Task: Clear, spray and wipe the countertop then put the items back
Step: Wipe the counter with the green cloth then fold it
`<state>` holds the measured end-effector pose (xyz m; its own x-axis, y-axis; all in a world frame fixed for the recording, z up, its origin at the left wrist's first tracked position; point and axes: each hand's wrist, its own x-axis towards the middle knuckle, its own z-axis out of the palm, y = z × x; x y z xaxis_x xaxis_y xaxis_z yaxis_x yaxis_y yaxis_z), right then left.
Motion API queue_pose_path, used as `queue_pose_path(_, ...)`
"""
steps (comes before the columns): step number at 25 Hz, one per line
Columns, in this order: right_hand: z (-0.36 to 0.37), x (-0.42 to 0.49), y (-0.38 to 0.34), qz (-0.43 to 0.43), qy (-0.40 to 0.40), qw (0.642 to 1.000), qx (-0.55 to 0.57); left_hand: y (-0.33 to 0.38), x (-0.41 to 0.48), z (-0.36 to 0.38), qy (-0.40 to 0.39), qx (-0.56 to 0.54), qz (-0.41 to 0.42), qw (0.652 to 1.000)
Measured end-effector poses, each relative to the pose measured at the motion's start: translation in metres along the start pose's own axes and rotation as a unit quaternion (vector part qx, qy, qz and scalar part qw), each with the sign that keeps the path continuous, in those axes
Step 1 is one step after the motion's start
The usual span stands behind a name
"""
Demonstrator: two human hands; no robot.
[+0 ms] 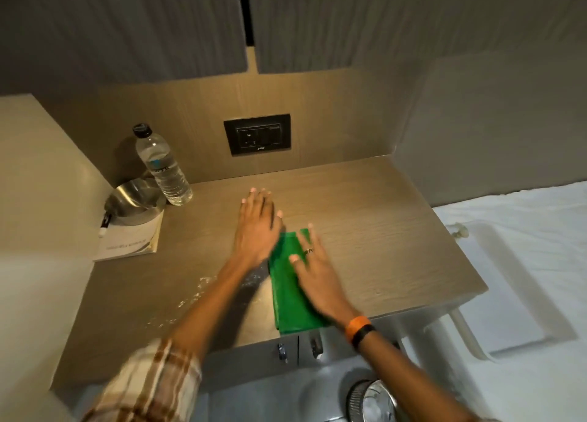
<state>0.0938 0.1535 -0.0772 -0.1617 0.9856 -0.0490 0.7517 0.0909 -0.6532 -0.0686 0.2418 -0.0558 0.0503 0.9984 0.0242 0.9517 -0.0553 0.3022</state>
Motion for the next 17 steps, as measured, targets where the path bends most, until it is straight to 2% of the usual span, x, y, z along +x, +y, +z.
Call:
queue_pose_path(1, -0.013, 0.003, 0.017, 0.009, 0.034, 0.999, -0.019, 0.013, -0.029, 0.005, 0.033, 0.005, 0.016, 0.999)
queue_pose_path(2, -0.025, 0.006, 0.036, 0.025, 0.063, 0.994, -0.091, 0.028, -0.059, 0.014, 0.046, 0.004, 0.036, 0.998)
queue_pose_path(4, -0.043, 0.009, 0.066, 0.059, 0.071, 0.971, -0.222, 0.053, -0.103, 0.036, -0.003, 0.028, 0.071, 0.997)
queue_pose_path(5, -0.046, 0.011, 0.073, 0.069, 0.063, 0.964, -0.251, 0.060, -0.111, 0.047, -0.031, 0.049, 0.077, 0.995)
queue_pose_path(8, -0.039, 0.012, 0.075, 0.063, 0.068, 0.955, -0.282, 0.063, -0.097, 0.061, -0.037, 0.075, 0.072, 0.994)
queue_pose_path(11, -0.039, 0.011, 0.076, 0.060, 0.071, 0.952, -0.292, 0.061, -0.041, 0.055, -0.046, 0.070, 0.070, 0.994)
queue_pose_path(13, -0.042, 0.014, 0.079, 0.055, 0.070, 0.955, -0.283, 0.052, 0.014, 0.043, -0.037, 0.069, 0.023, 0.997)
queue_pose_path(17, -0.041, 0.014, 0.078, 0.049, 0.069, 0.958, -0.275, 0.000, 0.067, 0.015, -0.014, 0.065, -0.166, 0.984)
